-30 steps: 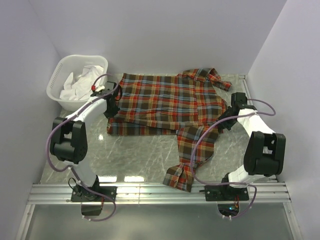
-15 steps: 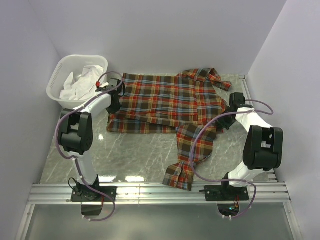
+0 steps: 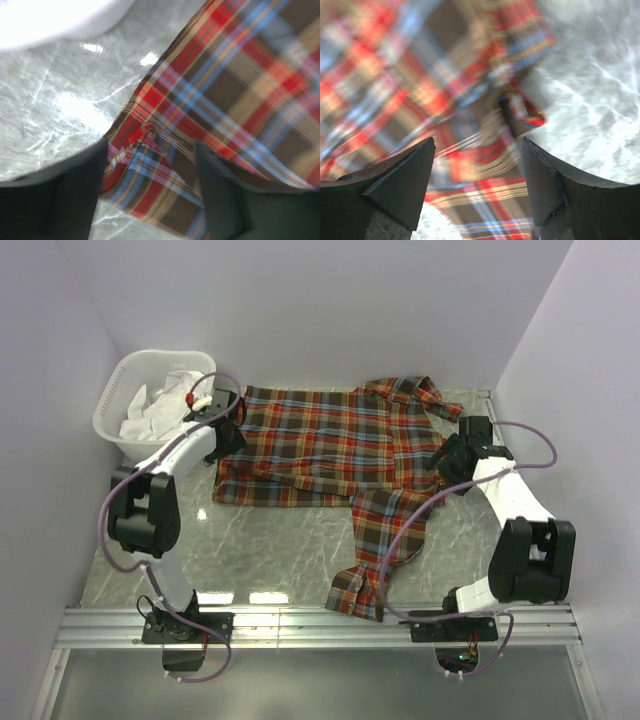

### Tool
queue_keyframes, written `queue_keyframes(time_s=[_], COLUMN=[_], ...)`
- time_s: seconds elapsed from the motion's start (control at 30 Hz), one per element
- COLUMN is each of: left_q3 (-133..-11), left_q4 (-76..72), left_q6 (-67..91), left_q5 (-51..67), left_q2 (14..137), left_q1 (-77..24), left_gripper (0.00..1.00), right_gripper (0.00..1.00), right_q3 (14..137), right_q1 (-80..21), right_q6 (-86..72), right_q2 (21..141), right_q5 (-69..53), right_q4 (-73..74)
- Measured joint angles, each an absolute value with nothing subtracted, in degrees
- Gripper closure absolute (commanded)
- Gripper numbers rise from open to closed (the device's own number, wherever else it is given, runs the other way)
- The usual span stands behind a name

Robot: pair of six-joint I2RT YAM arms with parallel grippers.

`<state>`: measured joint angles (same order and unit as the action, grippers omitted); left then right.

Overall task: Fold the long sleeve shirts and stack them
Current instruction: Fold the shirt

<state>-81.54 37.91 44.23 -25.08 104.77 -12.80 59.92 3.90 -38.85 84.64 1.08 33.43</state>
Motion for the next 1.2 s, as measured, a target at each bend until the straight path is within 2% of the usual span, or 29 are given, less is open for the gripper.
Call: queue_keyframes(time_s=[0.13, 0.17, 0.33, 0.53, 0.8, 1.2], left_q3=[-81.73, -81.45, -73.45, -60.8, -54.83, -53.74], left_q4=[37.69, 37.45, 34.76, 31.92, 29.61, 28.29], left_q6=[43.4, 43.03, 40.8, 38.17, 36.99, 36.64], left_q5=[-24.38, -24.05, -23.35, -23.64, -23.92, -25.8], left_q2=[97.89, 96.25, 83.13, 72.12, 71.4, 71.64], left_q1=[-12.82, -12.84, -13.17, -13.19, -13.21, -13.21], left_gripper=[0.02, 0.01, 0.01, 0.01, 0.0, 0.01], right_gripper=[0.23, 0.23, 0.17, 0.16, 0.18, 0.26], right_q3=[61.36, 61.3, 54.11, 45.06, 43.57, 53.43], right_q1=[-1.5, -3.14, -12.01, -25.19, -42.11, -66.89], right_q6=[-37.5, -37.1, -34.48, -31.46, -29.26, -27.75], right_q2=[78.85, 77.45, 70.0, 67.7, 67.92, 74.35], right_q5=[3.9, 4.01, 3.18, -0.84, -1.69, 4.75], right_q4=[33.78, 34.17, 34.48, 38.26, 43.64, 48.64])
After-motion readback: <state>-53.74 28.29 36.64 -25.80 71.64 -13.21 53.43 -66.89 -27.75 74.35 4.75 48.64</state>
